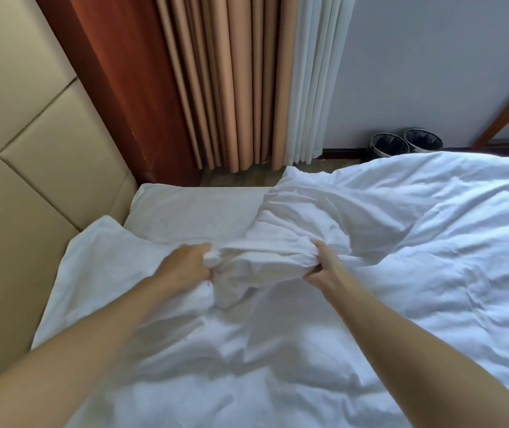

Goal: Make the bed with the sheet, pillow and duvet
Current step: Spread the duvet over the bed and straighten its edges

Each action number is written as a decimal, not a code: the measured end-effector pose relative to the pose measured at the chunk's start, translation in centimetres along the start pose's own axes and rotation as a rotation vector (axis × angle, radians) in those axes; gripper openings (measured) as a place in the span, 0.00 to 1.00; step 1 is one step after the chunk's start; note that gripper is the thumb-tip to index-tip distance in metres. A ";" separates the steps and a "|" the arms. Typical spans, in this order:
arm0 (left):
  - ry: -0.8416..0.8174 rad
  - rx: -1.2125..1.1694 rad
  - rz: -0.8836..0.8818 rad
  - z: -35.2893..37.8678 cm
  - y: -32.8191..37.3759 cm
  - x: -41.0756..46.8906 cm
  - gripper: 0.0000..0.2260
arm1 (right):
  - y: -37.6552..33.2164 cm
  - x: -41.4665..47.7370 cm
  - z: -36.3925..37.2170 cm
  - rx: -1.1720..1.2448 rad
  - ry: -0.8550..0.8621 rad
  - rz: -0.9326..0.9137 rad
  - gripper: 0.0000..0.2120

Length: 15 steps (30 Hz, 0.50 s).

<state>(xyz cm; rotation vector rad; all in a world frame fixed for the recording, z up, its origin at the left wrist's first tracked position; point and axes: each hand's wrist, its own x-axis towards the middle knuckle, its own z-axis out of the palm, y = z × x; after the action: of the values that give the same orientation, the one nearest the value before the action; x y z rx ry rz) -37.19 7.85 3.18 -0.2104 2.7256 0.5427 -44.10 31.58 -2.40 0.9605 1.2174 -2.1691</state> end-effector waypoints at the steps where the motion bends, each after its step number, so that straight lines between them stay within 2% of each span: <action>1: 0.088 -0.096 -0.027 -1.3 -0.6 0.4 0.10 | -0.3 -0.9 1.0 -0.060 -0.041 0.020 0.12; 2: 0.158 -0.173 -0.051 -2.7 -1.0 0.7 0.05 | -0.8 -1.8 2.4 -0.144 -0.055 0.024 0.08; 3: 0.197 -0.227 -0.096 -4.1 -1.6 1.0 0.10 | -1.3 -2.3 4.1 -0.215 -0.078 0.015 0.06; 5: 0.257 -0.285 -0.198 -6.7 -2.2 1.0 0.14 | -2.0 -3.4 8.3 -0.284 -0.141 -0.021 0.10; 7: 0.324 -0.290 -0.256 -8.7 -2.8 1.3 0.12 | -2.4 -4.8 12.8 -0.248 -0.225 -0.044 0.13; 10: 0.347 -0.293 -0.291 -9.5 -4.5 1.9 0.13 | -1.9 -5.7 17.6 -0.221 -0.353 -0.041 0.10; 12: 0.262 -0.536 -0.320 -8.9 -6.4 1.7 0.14 | -0.9 -4.8 18.6 -0.252 -0.355 -0.061 0.11; 13: 0.183 -0.694 -0.352 -8.8 -7.6 1.2 0.14 | -0.2 -3.9 18.7 -0.258 -0.332 -0.064 0.14; 15: -0.018 -0.826 -0.419 -8.2 -10.6 0.7 0.13 | 1.3 -2.5 18.6 -0.224 -0.321 -0.045 0.18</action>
<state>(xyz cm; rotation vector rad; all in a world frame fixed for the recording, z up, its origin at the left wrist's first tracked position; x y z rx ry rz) -38.16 -5.15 6.35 -0.9343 2.1772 1.4727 -48.00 15.03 5.55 0.4752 1.2953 -2.0658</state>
